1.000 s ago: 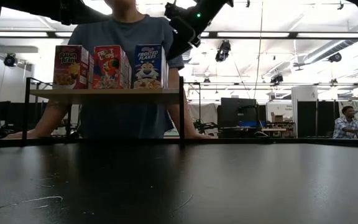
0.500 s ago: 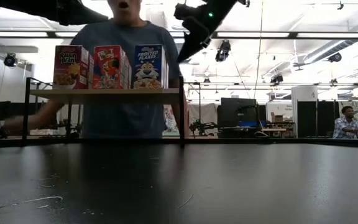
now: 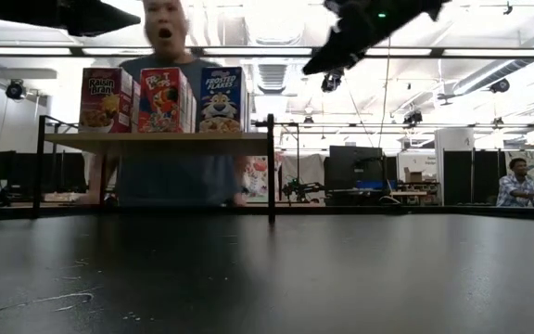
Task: Stack cereal on shelf
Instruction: Return to Home Position
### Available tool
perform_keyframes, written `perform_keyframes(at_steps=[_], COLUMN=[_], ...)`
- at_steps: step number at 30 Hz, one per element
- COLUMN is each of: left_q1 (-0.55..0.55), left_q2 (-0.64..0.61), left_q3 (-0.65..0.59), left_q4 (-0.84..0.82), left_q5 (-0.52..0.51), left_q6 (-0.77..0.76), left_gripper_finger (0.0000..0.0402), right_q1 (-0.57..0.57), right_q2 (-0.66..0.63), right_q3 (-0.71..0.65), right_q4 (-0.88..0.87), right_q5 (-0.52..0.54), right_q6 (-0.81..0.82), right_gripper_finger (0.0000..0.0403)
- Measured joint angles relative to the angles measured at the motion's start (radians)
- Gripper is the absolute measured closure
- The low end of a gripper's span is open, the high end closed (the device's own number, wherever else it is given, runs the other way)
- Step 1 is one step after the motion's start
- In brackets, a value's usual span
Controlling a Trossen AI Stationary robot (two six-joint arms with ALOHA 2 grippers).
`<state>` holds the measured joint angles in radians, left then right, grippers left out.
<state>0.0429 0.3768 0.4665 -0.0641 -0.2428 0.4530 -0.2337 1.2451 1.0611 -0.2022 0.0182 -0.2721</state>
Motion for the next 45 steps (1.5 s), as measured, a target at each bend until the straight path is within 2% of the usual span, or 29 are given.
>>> perform_keyframes(at_steps=[7,16,22,33,36,45], left_q1=[0.000,0.000,0.000,0.000,0.000,0.000], left_q2=[-0.130,-0.283,-0.378,-0.377,-0.377,-0.376], left_q3=[-0.041,-0.106,-0.163,-0.220,-0.218,-0.221], left_q4=[-0.007,-0.008,-0.010,-0.016,-0.013,-0.057], left_q5=[0.000,0.000,0.000,0.009,0.060,0.316], left_q6=[-0.017,-0.063,-0.091,-0.240,-0.253,-0.284], left_gripper_finger=[0.0402,0.0402,0.0402,0.0402,0.0402,0.0402], right_q1=[0.000,0.000,0.000,0.000,0.000,0.000], right_q2=[-0.238,-0.533,-0.707,-0.925,-0.979,-1.136], right_q3=[-0.264,-0.501,-0.608,-0.715,-0.739,-0.807], right_q4=[0.158,0.232,0.241,0.245,0.244,0.253], right_q5=[0.000,-0.001,-0.001,-0.022,-0.023,-0.024], right_q6=[0.013,0.050,0.064,0.062,0.063,0.063], right_gripper_finger=[0.0394,0.0394,0.0394,0.0394,0.0394,0.0394])
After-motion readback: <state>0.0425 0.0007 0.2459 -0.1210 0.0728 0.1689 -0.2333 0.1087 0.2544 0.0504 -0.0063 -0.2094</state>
